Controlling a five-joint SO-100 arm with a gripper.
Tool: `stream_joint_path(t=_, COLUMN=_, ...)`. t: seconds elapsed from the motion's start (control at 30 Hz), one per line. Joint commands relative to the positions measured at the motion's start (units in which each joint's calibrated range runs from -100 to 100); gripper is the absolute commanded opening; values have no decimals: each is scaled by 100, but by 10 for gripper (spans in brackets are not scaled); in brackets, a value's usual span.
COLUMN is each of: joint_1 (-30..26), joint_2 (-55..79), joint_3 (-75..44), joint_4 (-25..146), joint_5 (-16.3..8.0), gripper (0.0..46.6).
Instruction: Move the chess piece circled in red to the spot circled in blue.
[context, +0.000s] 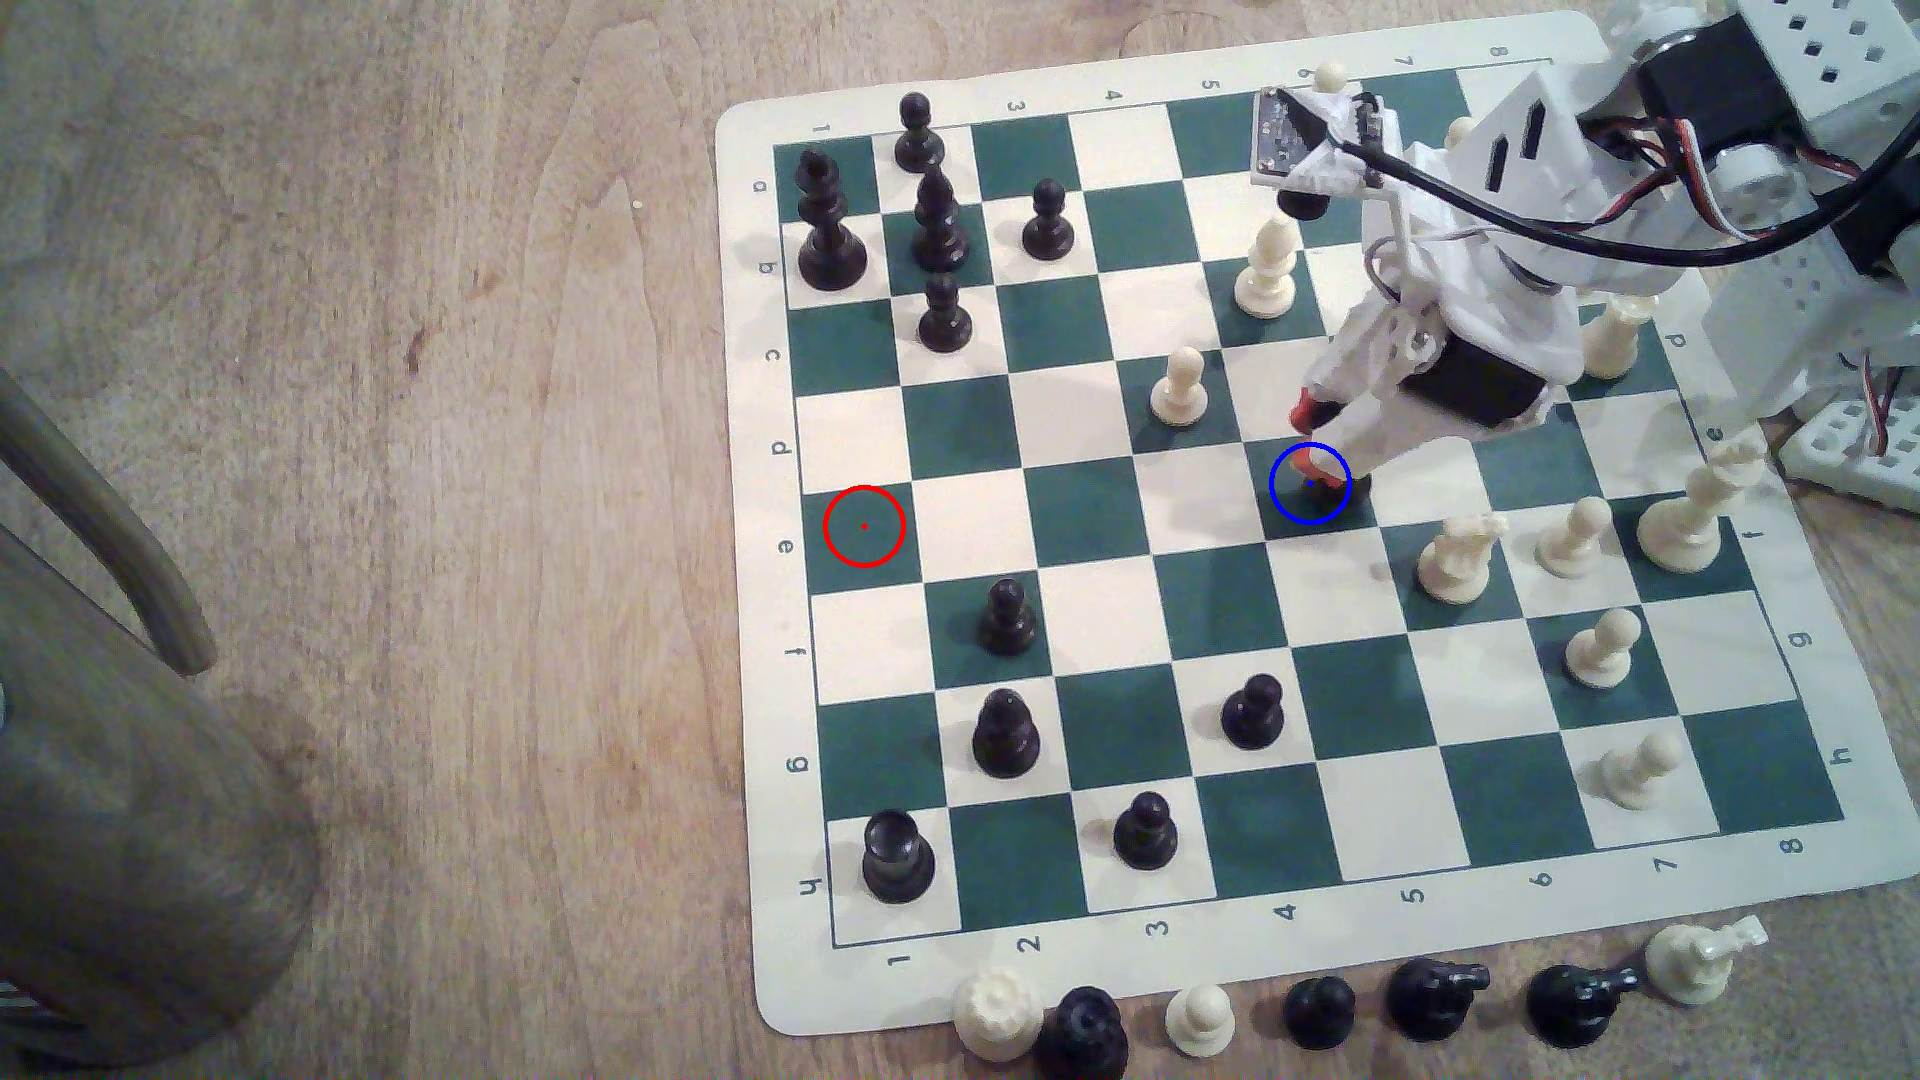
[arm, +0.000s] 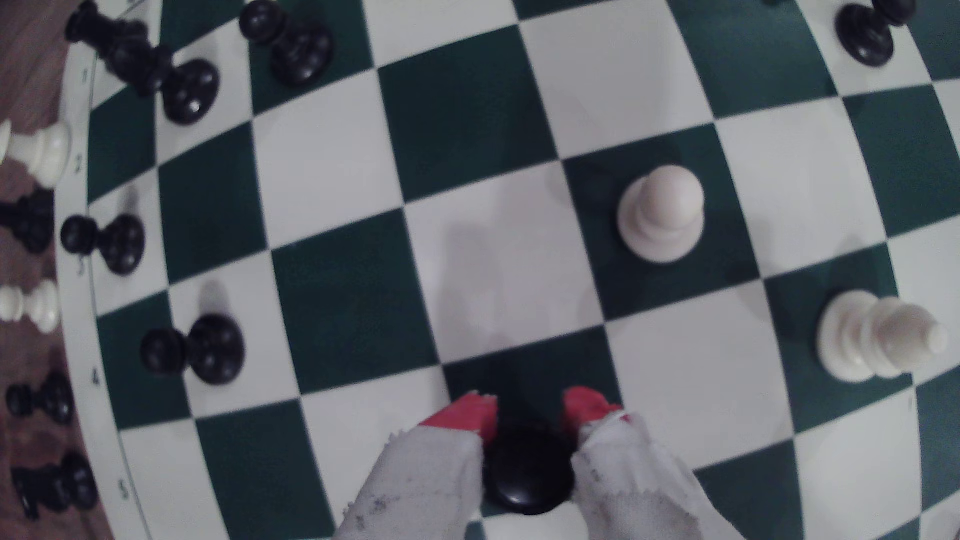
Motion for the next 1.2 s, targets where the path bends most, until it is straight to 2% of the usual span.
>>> stream_joint_path(t=0.0, joint_1=114, joint_2=-46, joint_3=-508, joint_4=-239, joint_5=20, gripper=3)
stream_joint_path(t=0.3, joint_1=145, joint_2=141, joint_3=-472, joint_4=-436, joint_5=34, gripper=3)
stream_joint_path(t=0.57, joint_1=121, joint_2=319, joint_3=-435, joint_4=-543, joint_5=29, gripper=34)
stream_joint_path(t=0.63, joint_1=137, joint_2=311, joint_3=-435, joint_4=-543, joint_5=34, gripper=93)
stream_joint_path(t=0.7, joint_1=168, joint_2=294, joint_3=-435, joint_4=-518, joint_5=34, gripper=242)
stream_joint_path(t=0.73, joint_1=168, joint_2=268, joint_3=-435, joint_4=-477, joint_5=34, gripper=265)
stream_joint_path(t=1.17, joint_1=176, joint_2=-80, joint_3=-417, joint_4=-108, joint_5=63, gripper=252)
